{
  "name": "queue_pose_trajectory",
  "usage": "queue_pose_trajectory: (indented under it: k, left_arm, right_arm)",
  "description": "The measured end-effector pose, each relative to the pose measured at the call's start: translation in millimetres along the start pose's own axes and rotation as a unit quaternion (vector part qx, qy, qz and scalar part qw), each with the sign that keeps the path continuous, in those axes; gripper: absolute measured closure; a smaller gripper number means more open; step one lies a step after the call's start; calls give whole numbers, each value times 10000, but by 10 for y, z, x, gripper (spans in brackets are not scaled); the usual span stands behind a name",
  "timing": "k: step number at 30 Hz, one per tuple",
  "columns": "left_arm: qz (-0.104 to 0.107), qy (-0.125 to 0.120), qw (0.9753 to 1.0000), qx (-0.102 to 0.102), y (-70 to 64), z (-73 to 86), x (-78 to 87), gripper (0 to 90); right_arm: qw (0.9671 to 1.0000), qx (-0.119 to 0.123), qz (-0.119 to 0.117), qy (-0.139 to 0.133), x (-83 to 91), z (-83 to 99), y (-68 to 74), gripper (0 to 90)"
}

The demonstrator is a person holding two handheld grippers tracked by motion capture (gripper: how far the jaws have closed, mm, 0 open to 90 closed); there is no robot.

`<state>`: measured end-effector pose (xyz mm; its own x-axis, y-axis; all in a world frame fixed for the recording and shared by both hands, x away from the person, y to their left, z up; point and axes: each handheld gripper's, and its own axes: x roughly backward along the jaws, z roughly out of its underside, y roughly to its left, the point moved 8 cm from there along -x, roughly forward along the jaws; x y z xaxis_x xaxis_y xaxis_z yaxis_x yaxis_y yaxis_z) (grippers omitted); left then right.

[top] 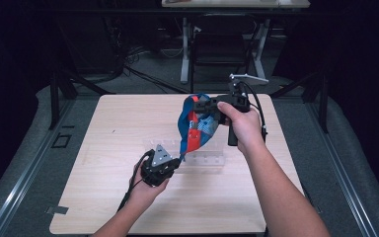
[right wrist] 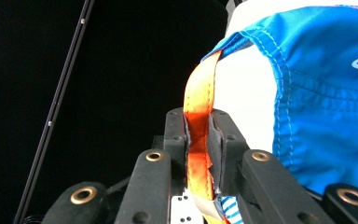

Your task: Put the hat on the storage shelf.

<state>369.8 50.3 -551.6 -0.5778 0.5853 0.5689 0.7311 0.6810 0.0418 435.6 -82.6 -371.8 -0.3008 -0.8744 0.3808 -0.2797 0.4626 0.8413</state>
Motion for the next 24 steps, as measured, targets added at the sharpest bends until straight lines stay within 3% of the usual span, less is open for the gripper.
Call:
queue_pose_trajectory:
  k: [13, 24]
  left_arm:
    - [-1, 105, 9999, 9, 68, 126, -1, 886]
    - [-2, 148, 9999, 71, 87, 229, -38, 885]
  right_arm:
    - [9999, -34, 58, 77, -81, 42, -68, 782]
    - [9998, -125, 103, 142, -149, 93, -216, 782]
